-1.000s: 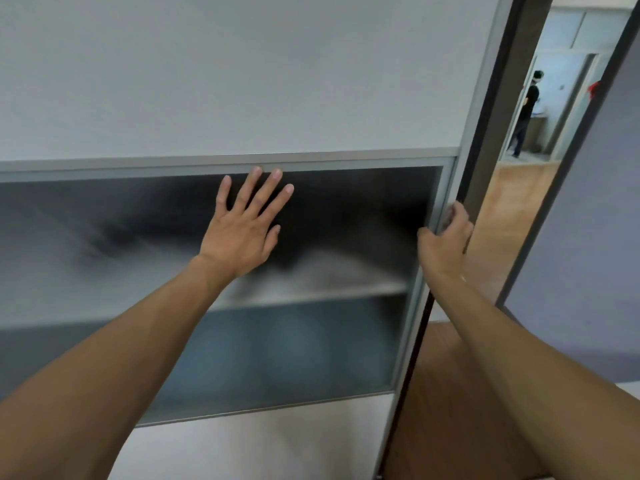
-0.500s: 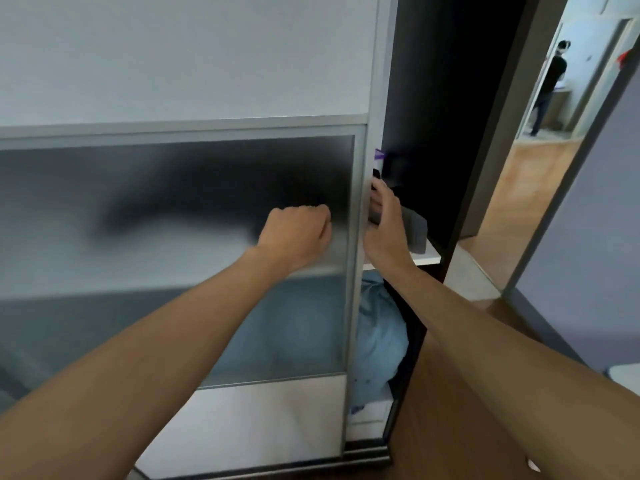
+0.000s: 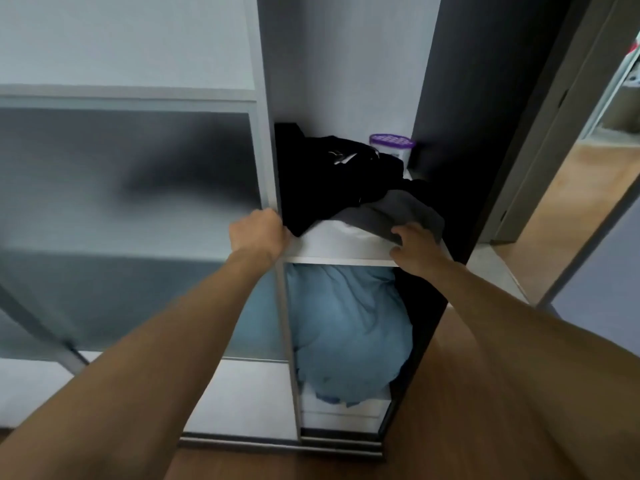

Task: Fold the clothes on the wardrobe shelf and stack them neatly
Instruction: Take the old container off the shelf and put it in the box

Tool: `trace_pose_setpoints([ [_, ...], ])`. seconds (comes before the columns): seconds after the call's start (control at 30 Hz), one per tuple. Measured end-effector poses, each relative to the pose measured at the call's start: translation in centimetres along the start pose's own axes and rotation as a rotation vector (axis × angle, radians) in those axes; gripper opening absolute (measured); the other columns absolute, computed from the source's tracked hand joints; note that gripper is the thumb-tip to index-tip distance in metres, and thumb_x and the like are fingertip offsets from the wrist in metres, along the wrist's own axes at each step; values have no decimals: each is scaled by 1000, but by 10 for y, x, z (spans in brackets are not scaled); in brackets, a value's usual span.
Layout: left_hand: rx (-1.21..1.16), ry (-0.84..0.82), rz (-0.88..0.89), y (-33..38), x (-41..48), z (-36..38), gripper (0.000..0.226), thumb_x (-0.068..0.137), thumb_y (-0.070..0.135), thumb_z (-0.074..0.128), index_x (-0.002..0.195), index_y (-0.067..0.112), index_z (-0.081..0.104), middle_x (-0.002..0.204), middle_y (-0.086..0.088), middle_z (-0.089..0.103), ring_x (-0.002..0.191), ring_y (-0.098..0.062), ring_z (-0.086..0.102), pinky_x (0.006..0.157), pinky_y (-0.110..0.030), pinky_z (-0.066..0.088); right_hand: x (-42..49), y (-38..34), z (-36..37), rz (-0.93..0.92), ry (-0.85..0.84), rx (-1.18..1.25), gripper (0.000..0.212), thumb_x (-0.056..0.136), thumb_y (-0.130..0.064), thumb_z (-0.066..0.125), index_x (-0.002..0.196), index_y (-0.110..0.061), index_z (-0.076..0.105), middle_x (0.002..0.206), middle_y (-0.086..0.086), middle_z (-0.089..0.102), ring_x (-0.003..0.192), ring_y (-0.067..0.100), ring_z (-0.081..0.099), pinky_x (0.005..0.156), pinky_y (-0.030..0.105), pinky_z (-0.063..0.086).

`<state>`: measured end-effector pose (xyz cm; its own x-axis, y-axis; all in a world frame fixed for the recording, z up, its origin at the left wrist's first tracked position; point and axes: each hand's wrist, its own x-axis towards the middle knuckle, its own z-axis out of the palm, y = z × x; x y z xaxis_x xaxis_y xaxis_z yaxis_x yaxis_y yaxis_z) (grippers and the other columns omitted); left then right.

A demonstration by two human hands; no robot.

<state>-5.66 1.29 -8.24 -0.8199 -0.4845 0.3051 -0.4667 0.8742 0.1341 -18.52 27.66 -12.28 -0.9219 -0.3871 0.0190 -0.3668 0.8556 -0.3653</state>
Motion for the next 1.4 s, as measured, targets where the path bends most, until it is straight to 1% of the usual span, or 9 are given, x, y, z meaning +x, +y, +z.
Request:
trace_pose_setpoints([
  [0.4, 69, 11, -335, -52, -12, 0, 23, 91, 13, 51, 109, 7, 66, 109, -16, 68, 104, -38, 64, 74, -36, 36, 3, 12, 14, 23, -116, -194, 56, 94, -44, 44, 146, -25, 38, 152, 13, 35, 135, 42, 33, 109, 51, 36],
  [0.7, 203, -291, -451, -49, -32, -2, 55, 89, 37, 54, 137, 11, 52, 134, -16, 53, 123, -36, 52, 101, -45, 42, -3, 8, 6, -27, -115, -251, 55, 96, -47, 42, 147, -25, 37, 152, 11, 35, 136, 41, 32, 108, 52, 35],
  [0.83, 281, -428, -317, -20, -28, -6, 44, 83, 35, 55, 123, 16, 57, 122, -9, 61, 118, -35, 57, 100, -51, 46, -3, 13, 1, -36, -146, -258, 56, 95, -52, 42, 146, -29, 36, 153, 7, 32, 139, 37, 28, 108, 57, 30],
  [0.97, 142, -297, -100, 20, -2, -6, 36, 84, 33, 55, 117, 20, 60, 110, -6, 64, 103, -29, 61, 77, -34, 38, 9, 15, -9, -35, -231, -276, 52, 92, -46, 47, 141, -31, 39, 148, 6, 32, 139, 36, 27, 110, 66, 24],
  [1.03, 47, -246, -48, 39, 17, -5, 29, 86, 35, 56, 107, 18, 65, 102, -7, 64, 90, -29, 58, 75, -34, 38, 18, 12, -18, -52, -263, -280, 45, 89, -39, 52, 132, -27, 49, 141, 8, 40, 134, 36, 36, 107, 58, 34],
  [1.1, -27, -201, 9, 53, 41, -3, 23, 87, 36, 56, 96, 19, 69, 101, -7, 66, 86, -29, 57, 74, -35, 40, 29, 10, -25, -89, -260, -244, 29, 89, -35, 54, 110, -17, 63, 119, 7, 58, 115, 31, 57, 85, 36, 50],
  [1.2, -136, -111, 107, 76, 85, 0, 24, 88, 35, 55, 97, 22, 73, 107, -9, 69, 100, -36, 64, 82, -38, 47, 45, 8, -35, -58, -238, -147, 27, 91, -37, 55, 75, -16, 63, 75, 1, 63, 71, 20, 62, 52, 23, 39],
  [1.3, -254, -58, 189, 106, 137, 3, 25, 87, 33, 55, 102, 23, 73, 114, -10, 69, 106, -37, 63, 90, -39, 49, 69, 10, -47, 12, -175, 62, 32, 90, -34, 60, 78, -6, 70, 77, 10, 69, 75, 27, 66, 64, 32, 55],
  [1.4, -343, -46, 293, 137, 193, 11, 23, 89, 31, 54, 95, 21, 74, 104, -7, 72, 96, -33, 66, 80, -33, 50, 103, 14, -61, 62, -34, 415, 27, 88, -20, 63, 86, 6, 71, 88, 21, 72, 82, 33, 70, 81, 42, 58],
])
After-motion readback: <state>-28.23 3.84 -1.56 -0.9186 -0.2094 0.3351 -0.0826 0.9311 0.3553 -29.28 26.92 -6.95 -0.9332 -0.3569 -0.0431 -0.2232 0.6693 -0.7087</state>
